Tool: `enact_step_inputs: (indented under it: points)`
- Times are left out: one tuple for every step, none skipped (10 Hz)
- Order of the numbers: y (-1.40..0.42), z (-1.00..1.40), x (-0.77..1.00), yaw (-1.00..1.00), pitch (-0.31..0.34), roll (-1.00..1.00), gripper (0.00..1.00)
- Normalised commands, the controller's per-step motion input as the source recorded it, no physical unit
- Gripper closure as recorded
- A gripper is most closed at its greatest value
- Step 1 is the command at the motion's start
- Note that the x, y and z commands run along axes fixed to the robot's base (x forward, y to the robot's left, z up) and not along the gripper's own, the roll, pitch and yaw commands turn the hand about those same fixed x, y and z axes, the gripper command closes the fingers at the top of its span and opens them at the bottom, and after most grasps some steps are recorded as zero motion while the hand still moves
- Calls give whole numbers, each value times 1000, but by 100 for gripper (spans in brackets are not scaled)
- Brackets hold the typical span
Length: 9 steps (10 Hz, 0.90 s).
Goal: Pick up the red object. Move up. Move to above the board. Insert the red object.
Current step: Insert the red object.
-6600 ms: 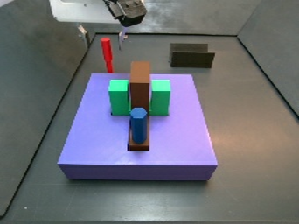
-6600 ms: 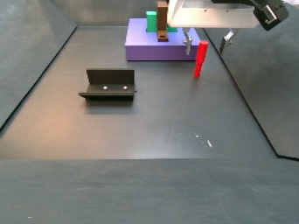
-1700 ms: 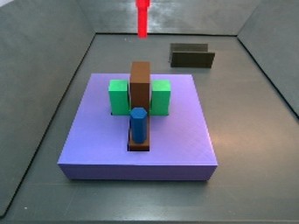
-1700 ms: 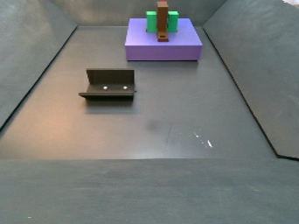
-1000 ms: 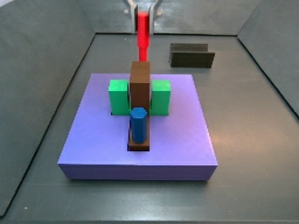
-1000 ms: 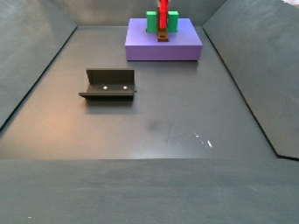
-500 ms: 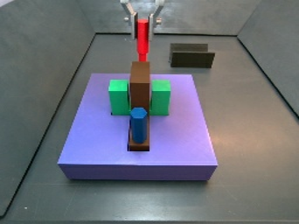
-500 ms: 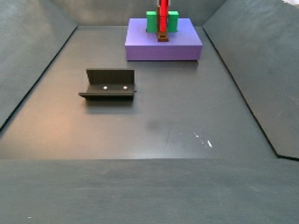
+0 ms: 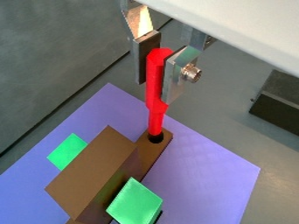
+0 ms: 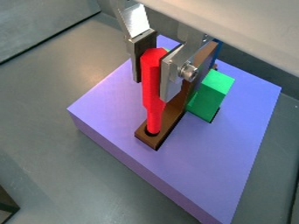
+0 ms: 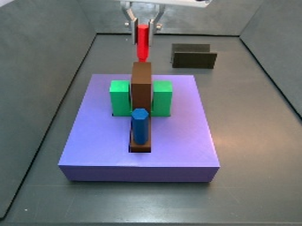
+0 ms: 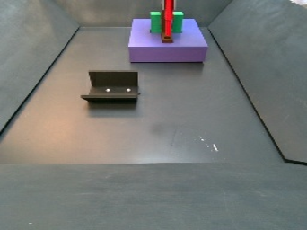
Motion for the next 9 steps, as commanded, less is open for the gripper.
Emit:
enact_step_inputs:
  points:
    - [0, -57, 0, -34, -21, -154, 100]
    - [0, -63, 0, -23, -29, -150, 100]
    - [0, -74, 0, -17, -24, -144, 100]
    - [0, -80, 0, -11, -20, -141, 100]
    - [0, -80, 0, -11, -20, -136, 100]
    - [0, -86, 0, -3, -7, -124, 100]
    - [0, -80, 0, -3, -3, -111, 100]
    - [0, -89, 0, -11, -10, -113, 100]
    - [0, -86, 0, -11, -6, -114, 100]
